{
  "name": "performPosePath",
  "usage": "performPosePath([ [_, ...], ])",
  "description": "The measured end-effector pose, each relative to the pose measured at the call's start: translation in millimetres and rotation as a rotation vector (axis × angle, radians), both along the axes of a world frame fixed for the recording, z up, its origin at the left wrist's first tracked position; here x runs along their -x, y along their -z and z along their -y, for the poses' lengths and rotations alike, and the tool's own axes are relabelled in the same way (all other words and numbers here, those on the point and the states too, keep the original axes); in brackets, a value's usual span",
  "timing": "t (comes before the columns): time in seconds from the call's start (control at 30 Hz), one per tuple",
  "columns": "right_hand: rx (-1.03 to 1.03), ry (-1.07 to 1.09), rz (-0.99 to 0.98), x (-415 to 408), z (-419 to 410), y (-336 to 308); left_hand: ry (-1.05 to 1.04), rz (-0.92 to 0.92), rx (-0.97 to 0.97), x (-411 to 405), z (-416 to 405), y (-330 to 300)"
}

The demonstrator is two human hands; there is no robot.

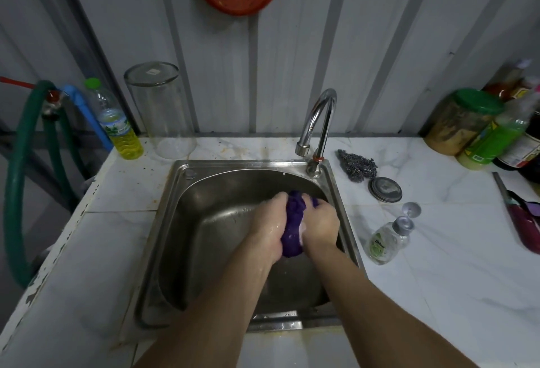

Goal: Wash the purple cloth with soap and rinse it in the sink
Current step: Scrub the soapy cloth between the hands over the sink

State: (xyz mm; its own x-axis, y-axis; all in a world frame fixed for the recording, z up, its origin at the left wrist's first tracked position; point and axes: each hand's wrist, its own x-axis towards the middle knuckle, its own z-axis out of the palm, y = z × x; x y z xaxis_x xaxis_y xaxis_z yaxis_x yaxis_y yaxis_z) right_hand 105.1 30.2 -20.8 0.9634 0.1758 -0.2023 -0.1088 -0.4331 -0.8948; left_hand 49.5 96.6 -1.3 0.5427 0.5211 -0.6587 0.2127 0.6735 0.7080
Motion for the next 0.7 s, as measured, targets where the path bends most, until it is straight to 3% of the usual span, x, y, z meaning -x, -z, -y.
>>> performPosePath([
  [0.17,-0.097,-0.148,0.345,59,8,-6,-0.116,0.092,0.072,6,-16,22],
  [0.23,-0.081,-0.229,0.470,72,4,-10,-0.104,0.211,0.172,17,-13,31],
  [0.3,-0.051,-0.222,0.453,60,-3,-11,-0.118,0.232,0.202,12,-12,34],
  [0.4,0.027,-0.118,0.295,20,-11,-13,-0.004,0.104,0.206,4,-5,15],
  [0.53,0.009,-0.002,0.036,-3,-7,-6,0.012,-0.004,0.081,1,-6,4],
  [0.6,0.004,-0.014,0.056,12,-1,-3,-0.038,0.012,0.074,-2,-12,1],
  [0.7,-0.032,-0.131,0.299,52,3,-6,-0.151,0.077,0.108,2,-23,10],
])
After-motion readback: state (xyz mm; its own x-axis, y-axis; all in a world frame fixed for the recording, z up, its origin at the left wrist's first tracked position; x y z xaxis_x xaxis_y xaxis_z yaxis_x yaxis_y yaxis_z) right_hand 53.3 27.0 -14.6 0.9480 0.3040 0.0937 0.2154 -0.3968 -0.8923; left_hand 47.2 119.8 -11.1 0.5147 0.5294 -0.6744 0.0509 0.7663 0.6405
